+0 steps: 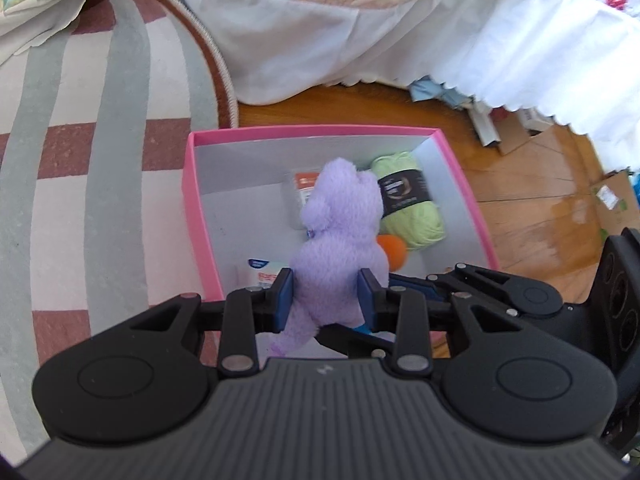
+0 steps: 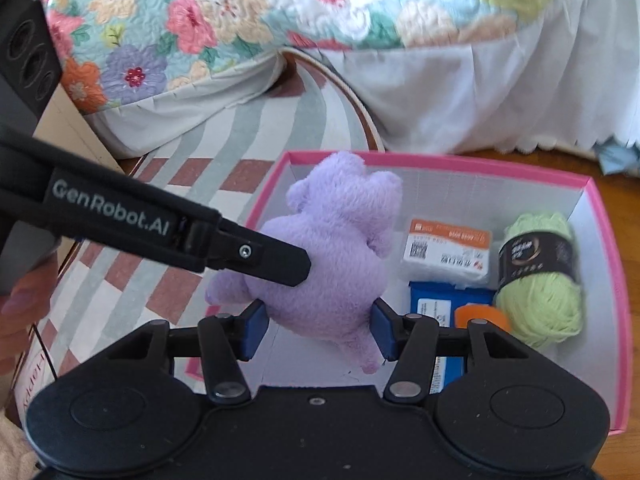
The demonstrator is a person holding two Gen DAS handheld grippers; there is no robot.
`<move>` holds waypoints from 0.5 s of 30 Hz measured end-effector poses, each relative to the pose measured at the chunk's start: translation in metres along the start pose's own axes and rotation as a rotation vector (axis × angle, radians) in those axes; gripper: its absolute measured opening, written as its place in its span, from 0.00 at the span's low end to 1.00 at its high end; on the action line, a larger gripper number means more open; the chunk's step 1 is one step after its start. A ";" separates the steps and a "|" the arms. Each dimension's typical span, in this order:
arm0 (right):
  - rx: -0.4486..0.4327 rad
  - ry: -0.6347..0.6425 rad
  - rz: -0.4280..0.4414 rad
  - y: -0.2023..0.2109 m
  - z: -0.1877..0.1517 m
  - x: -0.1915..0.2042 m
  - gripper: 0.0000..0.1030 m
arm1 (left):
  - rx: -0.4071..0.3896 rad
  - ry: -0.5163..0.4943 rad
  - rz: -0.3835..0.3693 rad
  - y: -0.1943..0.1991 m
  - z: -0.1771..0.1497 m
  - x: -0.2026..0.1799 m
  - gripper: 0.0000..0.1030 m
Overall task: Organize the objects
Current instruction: 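Carry the plush toy with the left tool over the pink box, then lower the plush toy into the pink box and open the left tool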
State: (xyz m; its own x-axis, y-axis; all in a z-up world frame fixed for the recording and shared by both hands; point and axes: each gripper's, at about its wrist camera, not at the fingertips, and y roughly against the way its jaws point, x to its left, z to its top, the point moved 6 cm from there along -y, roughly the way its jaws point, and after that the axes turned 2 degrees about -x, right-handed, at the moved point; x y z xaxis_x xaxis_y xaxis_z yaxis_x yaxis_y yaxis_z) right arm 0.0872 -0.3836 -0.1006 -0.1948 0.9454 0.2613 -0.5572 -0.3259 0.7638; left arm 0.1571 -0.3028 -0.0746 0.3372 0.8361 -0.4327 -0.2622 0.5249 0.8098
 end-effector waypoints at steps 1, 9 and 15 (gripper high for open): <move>0.002 0.001 -0.002 -0.004 0.000 -0.002 0.58 | 0.001 0.005 0.006 -0.004 0.001 0.002 0.32; 0.024 0.006 0.000 -0.026 -0.006 -0.014 0.58 | 0.019 -0.037 0.063 -0.029 0.002 0.002 0.32; 0.025 0.037 -0.010 -0.036 -0.007 -0.022 0.59 | -0.012 -0.025 0.100 -0.038 0.005 0.001 0.33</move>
State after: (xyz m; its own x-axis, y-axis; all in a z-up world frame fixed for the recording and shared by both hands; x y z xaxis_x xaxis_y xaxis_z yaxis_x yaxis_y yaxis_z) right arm 0.1059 -0.3926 -0.1373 -0.2198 0.9476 0.2319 -0.5389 -0.3161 0.7808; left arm 0.1713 -0.3227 -0.1038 0.3307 0.8805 -0.3397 -0.3063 0.4406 0.8438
